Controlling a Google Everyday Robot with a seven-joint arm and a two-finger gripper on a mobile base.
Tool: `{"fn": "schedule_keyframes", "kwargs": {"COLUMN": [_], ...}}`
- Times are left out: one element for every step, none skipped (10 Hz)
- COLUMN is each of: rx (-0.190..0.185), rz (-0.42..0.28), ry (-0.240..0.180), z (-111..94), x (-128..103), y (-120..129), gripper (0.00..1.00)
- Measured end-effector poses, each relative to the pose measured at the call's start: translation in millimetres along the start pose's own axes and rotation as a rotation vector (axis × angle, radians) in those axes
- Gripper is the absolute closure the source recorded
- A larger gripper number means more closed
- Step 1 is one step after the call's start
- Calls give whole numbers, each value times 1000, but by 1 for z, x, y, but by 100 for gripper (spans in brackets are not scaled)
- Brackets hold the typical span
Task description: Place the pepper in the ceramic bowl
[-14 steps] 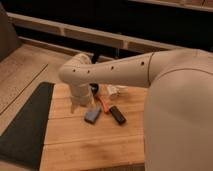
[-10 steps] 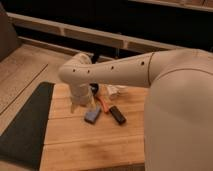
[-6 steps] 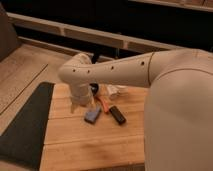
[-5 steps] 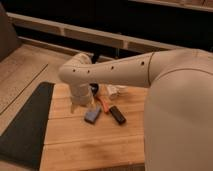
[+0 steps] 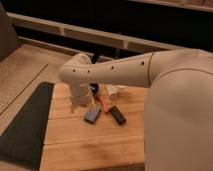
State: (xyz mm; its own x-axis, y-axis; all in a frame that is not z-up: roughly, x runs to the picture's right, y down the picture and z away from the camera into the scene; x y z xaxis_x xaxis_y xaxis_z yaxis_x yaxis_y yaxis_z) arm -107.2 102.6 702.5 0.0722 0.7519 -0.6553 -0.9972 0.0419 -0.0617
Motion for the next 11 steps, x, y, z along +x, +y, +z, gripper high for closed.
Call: {"fn": "schedule_keyframes", "kwargs": {"rx": [0,0,0,0,0,0,1,-10,-33,-74,-104], "rz": [0,0,0,0,0,0,-1,-8,-26,-51,-67], "ry": [0,0,0,0,0,0,-3,-15,-46,-100,-149], "z": [0,0,0,0,0,0,0,-1,-4,-10,-16], "x": [0,0,0,0,0,0,-1,-5,-14,-30,-43], "y": [0,0,0,0,0,0,-1,-1,-4,-10,-18], "gripper": [35,35,35,35,35,35,35,35,35,35,35]}}
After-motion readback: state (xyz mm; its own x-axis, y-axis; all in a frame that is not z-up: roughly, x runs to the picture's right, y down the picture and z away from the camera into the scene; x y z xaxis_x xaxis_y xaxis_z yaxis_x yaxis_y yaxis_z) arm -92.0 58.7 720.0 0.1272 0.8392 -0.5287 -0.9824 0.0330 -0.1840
